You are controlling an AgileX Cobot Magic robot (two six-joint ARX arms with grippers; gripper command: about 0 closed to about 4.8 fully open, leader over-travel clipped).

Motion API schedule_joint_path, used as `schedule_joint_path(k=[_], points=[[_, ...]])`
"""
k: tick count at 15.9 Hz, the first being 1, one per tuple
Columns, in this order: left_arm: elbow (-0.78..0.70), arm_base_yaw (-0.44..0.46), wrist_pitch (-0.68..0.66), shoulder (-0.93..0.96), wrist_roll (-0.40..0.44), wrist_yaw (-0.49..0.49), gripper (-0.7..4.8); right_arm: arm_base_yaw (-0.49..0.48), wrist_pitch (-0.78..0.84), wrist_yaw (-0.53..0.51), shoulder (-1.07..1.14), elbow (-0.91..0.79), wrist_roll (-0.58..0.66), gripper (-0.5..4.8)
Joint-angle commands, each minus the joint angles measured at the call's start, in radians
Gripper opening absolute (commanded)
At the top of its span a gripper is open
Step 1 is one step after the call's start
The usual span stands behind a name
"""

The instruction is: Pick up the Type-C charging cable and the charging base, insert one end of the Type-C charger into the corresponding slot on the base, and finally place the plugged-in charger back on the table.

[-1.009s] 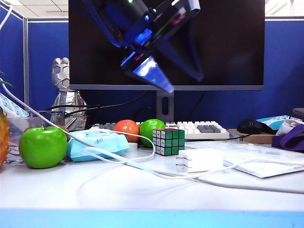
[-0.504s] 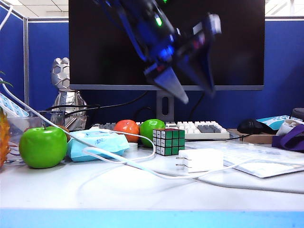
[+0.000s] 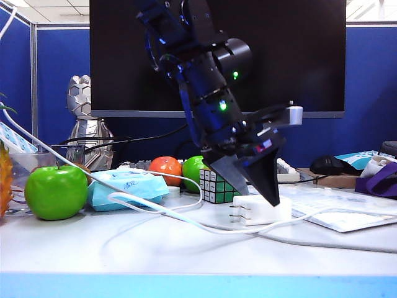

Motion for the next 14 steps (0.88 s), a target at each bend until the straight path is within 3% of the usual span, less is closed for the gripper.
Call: schedule_joint_path(k=[1, 7, 10, 12, 14], points=[[0.005, -0.006, 0.019, 0.018, 0.02, -0.01, 4.79, -0.001, 0.01, -0.006, 0.001, 0.006, -0.004, -0.01], [0.029, -0.034, 0.055, 0.053, 0.005, -0.068, 4.79, -0.001, 0.01, -0.006, 0.003, 0.006, -0.003, -0.01], [0.068, -0.033, 0.029, 0.053, 0.016, -0.068, 4.56, -0.001, 0.01, -0.006, 0.003, 0.006, -0.003, -0.01], [0.066, -0.026, 0.023, 0.057, 0.023, -0.132, 4.3, -0.001, 0.01, -0.005, 0.003, 0.006, -0.004, -0.01], [0.066, -0.02, 0.022, 0.072, 0.023, -0.105, 4.3, -0.001, 0.01, -0.006, 0.004, 0.006, -0.003, -0.01]])
